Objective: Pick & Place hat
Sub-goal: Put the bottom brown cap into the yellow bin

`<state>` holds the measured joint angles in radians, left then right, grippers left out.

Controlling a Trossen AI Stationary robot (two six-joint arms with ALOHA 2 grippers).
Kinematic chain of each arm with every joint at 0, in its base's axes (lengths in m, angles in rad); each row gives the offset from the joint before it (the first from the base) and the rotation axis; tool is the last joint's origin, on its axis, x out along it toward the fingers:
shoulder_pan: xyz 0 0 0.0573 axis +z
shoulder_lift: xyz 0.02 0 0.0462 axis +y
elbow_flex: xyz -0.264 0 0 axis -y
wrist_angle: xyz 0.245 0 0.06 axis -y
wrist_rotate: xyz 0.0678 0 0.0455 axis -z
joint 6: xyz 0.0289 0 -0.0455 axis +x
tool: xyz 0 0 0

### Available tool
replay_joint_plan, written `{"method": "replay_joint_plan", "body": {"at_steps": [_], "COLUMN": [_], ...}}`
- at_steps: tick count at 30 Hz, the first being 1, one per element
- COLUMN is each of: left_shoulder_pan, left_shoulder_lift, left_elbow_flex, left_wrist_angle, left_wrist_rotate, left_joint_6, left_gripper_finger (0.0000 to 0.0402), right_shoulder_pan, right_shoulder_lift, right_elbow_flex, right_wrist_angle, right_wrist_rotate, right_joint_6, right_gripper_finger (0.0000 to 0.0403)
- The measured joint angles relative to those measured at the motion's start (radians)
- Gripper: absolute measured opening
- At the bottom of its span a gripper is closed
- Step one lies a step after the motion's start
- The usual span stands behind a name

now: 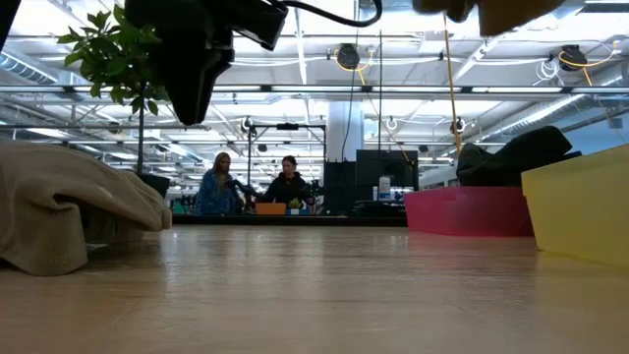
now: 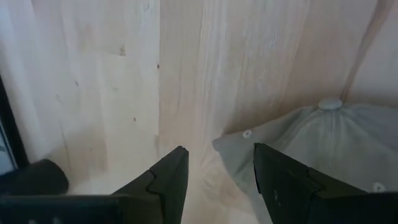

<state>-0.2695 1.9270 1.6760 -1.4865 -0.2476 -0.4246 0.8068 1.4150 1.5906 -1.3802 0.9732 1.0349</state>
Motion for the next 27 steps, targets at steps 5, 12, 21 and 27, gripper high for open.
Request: {"method": "replay_joint_plan", "body": {"at_steps": [5, 12, 21, 27], "left_shoulder_pan": [0.0, 0.053, 0.194, 0.203], "left_shoulder_lift": [0.0, -0.072, -0.303, -0.341], "left_elbow_flex": [0.0, 0.0, -0.142, -0.387], "left_wrist_angle": [0.017, 0.364, 1.454, 1.786], "left_wrist_rotate": [0.003, -0.08, -0.033, 0.01], "left_joint_6": [-0.115, -0.435, -0.637, -0.896], "left_gripper_finger": [0.0184, 0.0184, 0.0184, 0.0184], "right_shoulder_pan": [-0.074, -0.098, -0.085, -0.156], "right_shoulder_lift": [0.079, 0.119, 0.11, 0.11], "right_elbow_flex": [0.0, -0.015, -0.005, 0.03], "right_wrist_angle": [-0.177, -0.191, -0.189, -0.19], "right_wrist_rotate": [-0.027, -0.05, 0.085, 0.2], "right_joint_6": [0.103, 0.178, 0.298, 0.283], "right_gripper_finger": [0.0, 0.0, 0.0, 0.0]}}
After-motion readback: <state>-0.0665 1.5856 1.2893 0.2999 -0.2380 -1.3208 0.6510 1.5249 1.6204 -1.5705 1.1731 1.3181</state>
